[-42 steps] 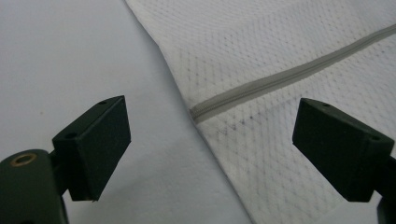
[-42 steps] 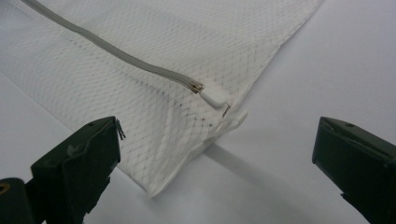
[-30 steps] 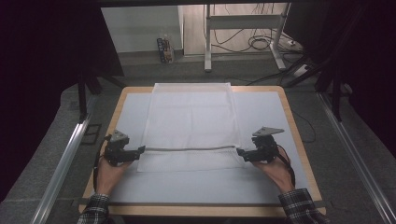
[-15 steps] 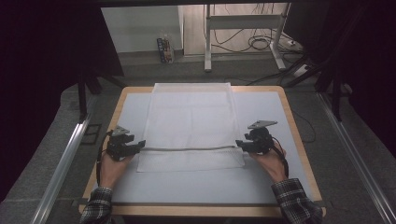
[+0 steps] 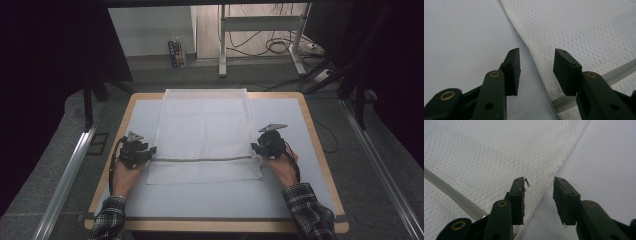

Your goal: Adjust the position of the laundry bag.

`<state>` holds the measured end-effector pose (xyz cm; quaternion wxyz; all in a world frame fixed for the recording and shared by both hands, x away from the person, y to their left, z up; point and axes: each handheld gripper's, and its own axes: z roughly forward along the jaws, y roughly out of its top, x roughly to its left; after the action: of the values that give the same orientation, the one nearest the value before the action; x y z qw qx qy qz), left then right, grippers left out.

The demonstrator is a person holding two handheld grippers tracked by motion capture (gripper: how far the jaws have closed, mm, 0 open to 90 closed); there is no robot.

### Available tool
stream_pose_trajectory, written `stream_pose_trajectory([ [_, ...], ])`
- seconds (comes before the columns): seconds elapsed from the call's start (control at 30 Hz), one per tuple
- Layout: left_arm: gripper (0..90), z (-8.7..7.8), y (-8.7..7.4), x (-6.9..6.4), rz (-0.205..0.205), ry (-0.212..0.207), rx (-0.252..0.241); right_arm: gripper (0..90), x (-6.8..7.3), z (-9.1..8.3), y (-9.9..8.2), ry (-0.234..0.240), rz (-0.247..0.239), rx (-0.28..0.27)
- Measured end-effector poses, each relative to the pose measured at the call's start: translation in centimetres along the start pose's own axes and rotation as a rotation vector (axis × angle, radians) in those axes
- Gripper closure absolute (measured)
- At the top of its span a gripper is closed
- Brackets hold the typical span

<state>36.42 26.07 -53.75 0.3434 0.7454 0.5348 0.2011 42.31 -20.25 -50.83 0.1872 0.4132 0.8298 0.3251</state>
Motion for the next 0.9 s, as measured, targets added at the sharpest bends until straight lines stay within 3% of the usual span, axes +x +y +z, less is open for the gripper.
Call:
stream_pose_trajectory([
  [0.1,52.1,0.6,-0.1,0.1,0.004,0.006,0.029,56.3,-0.2,0.6,-0.1,0.003,0.007,0.017],
  [0.2,52.9,1.0,-0.2,-0.1,0.012,0.006,0.041,59.3,-0.3,1.1,-0.4,0.012,-0.003,0.051],
  [0.33,63.5,1.1,-0.1,-0.4,0.005,-0.005,0.042,67.9,-0.5,1.0,-0.4,0.02,0.011,0.049],
  [0.43,72.7,1.1,0.0,-0.5,-0.014,-0.022,0.047,84.4,-0.4,1.0,-0.4,0.052,0.018,0.054],
  [0.47,80.0,1.0,0.0,-0.5,-0.022,-0.031,0.048,87.5,-0.3,1.0,-0.4,0.064,0.018,0.056],
  [0.5,85.1,1.0,0.0,-0.5,-0.022,-0.031,0.048,87.5,-0.3,1.0,-0.4,0.064,0.018,0.056],
  [0.57,88.5,1.0,0.0,-0.3,-0.027,-0.055,0.049,88.6,0.3,1.0,-0.2,0.032,-0.028,0.068],
  [0.73,89.5,0.7,0.1,-0.1,-0.051,-0.099,0.05,88.8,0.4,0.6,-0.1,0.032,-0.046,0.068],
  [0.9,89.1,0.4,0.2,-0.4,-0.034,-0.112,0.043,88.7,0.3,-0.3,-0.3,0.049,-0.058,0.062],
])
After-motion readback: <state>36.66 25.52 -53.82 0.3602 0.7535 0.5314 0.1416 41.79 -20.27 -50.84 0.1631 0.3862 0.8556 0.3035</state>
